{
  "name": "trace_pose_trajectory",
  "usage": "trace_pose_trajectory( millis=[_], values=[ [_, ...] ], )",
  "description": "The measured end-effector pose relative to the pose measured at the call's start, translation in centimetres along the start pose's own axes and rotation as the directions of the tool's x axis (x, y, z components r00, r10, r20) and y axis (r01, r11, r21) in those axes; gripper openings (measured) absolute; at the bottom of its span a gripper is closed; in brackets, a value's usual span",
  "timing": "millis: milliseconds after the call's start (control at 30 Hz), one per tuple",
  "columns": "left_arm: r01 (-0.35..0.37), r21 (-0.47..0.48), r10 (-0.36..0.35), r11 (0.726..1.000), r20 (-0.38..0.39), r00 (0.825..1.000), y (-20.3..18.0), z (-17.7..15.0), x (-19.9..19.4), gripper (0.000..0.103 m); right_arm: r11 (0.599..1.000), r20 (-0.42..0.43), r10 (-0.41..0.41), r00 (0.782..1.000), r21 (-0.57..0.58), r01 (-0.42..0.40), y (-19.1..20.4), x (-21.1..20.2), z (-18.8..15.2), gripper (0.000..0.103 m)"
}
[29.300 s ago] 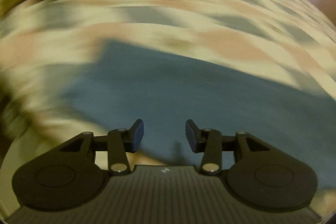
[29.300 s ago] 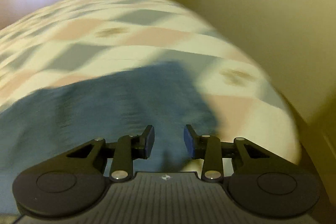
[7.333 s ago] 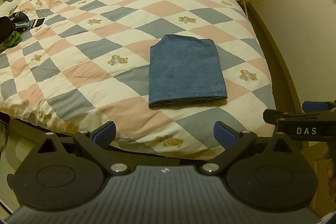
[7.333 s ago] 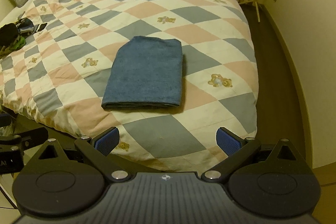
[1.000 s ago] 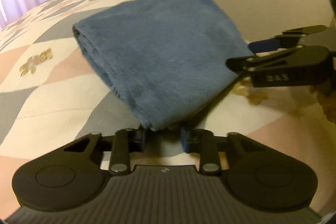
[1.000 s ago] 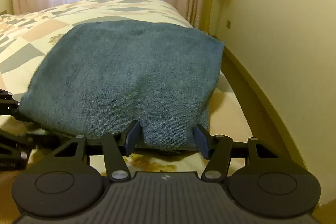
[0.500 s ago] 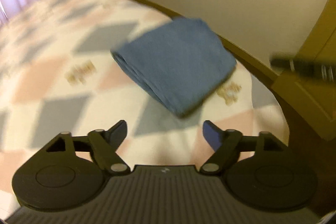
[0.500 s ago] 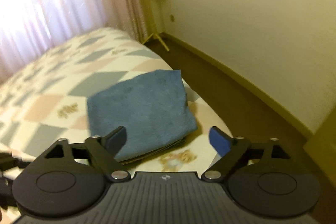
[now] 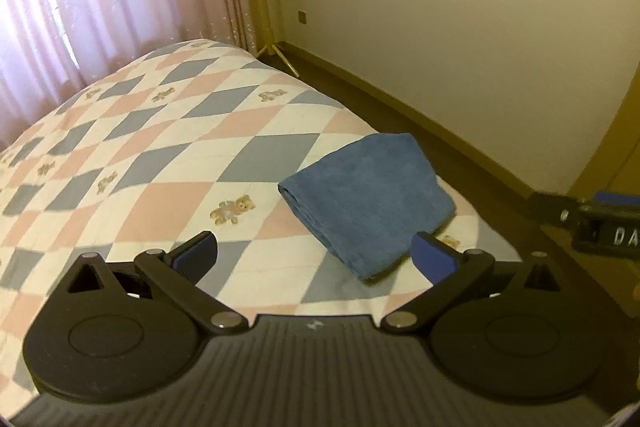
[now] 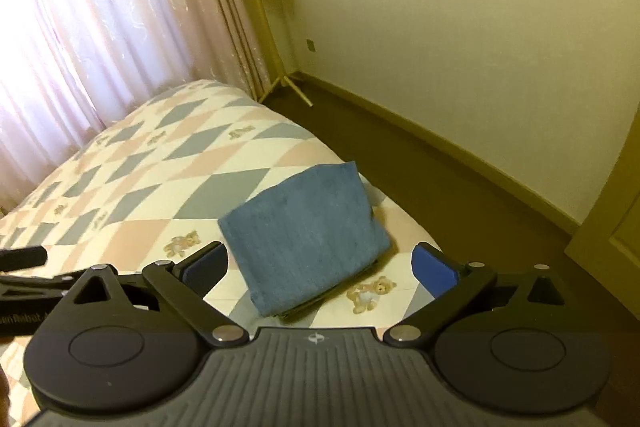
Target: Fold clothes
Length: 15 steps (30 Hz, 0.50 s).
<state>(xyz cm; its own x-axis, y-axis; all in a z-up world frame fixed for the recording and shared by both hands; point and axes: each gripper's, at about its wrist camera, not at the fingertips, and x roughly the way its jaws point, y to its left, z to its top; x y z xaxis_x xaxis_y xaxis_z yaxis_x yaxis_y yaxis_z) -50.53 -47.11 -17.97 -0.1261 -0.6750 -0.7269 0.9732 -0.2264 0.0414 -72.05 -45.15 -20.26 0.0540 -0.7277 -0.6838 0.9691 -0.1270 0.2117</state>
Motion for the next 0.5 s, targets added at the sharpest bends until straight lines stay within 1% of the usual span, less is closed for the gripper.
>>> trace_pose_trajectory(
  millis=[200,300,367,500],
  values=[
    [-0.065,-0.026,0.066,0.998,0.041,0.997,-1.9,-2.4,-5.2,0.102,1.000,-0.024,0.010,1.000,-0.016,-0.010,-0.5,-5.2,-2.5,0.101],
    [-0.112,-0.037,0.114,0.993,0.074,0.991,-3.0,-4.2,-8.3,0.102,1.000,-0.032,-0.004,0.999,-0.022,0.003,-1.0,-7.7,-4.2,0.101],
    [-0.152,-0.037,0.155,0.988,0.095,0.983,-3.6,-5.4,-10.1,0.102,0.999,-0.028,-0.030,0.999,-0.037,0.029,-1.1,-9.4,-5.3,0.101],
    [-0.196,-0.045,0.199,0.980,0.089,0.976,-4.2,-7.1,-13.6,0.102,0.993,-0.024,-0.084,0.996,-0.084,0.081,-0.8,-12.4,-7.1,0.101]
  ],
)
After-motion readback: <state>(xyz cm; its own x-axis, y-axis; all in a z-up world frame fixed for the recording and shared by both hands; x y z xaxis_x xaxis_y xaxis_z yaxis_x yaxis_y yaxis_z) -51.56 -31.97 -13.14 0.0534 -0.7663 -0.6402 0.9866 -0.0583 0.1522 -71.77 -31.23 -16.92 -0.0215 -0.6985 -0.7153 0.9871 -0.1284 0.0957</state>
